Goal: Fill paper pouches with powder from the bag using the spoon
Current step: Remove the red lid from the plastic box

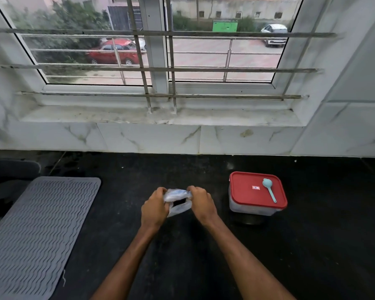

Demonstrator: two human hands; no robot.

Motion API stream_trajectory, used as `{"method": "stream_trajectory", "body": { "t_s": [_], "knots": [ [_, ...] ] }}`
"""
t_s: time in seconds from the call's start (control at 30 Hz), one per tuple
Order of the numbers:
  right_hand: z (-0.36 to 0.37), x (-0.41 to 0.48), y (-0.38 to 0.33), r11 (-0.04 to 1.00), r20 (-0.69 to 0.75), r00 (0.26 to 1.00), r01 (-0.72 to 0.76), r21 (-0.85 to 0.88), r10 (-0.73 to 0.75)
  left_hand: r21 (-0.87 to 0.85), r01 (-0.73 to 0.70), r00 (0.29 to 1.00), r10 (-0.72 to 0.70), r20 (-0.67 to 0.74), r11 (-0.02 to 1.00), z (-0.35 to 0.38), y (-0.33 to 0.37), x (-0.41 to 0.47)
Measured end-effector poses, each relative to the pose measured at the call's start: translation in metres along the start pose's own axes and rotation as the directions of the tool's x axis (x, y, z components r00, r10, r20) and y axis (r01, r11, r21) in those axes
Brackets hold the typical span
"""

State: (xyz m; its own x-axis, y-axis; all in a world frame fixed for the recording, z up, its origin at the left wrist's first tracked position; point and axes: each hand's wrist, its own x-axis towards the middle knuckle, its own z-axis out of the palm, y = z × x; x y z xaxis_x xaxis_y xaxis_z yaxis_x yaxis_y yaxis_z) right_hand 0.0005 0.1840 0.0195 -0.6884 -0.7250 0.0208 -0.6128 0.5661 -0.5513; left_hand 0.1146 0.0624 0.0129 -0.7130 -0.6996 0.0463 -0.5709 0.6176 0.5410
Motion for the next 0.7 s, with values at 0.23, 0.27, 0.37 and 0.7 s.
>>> {"method": "stream_trajectory", "body": {
  "t_s": [0.23,0.27,0.37,0.7],
  "knots": [
    [-0.016,-0.02,0.022,0.997,-0.04,0.996,-0.076,-0.017,0.075,0.029,-0.115,0.974,0.107,0.199,0.993,0.009,0.005,-0.005],
    [-0.022,-0.02,0.025,0.997,-0.073,0.994,-0.081,-0.009,0.08,0.03,-0.14,0.97,0.131,0.205,0.99,0.009,0.01,-0.003],
    [-0.043,-0.022,0.041,0.995,-0.177,0.979,-0.094,0.037,0.1,0.049,-0.209,0.959,0.195,0.204,0.977,0.013,0.03,-0.001],
    [-0.129,-0.023,0.16,0.948,-0.355,0.89,-0.318,-0.033,0.286,-0.014,-0.56,0.81,0.551,0.2,0.828,0.067,0.152,-0.003]
  ]
}}
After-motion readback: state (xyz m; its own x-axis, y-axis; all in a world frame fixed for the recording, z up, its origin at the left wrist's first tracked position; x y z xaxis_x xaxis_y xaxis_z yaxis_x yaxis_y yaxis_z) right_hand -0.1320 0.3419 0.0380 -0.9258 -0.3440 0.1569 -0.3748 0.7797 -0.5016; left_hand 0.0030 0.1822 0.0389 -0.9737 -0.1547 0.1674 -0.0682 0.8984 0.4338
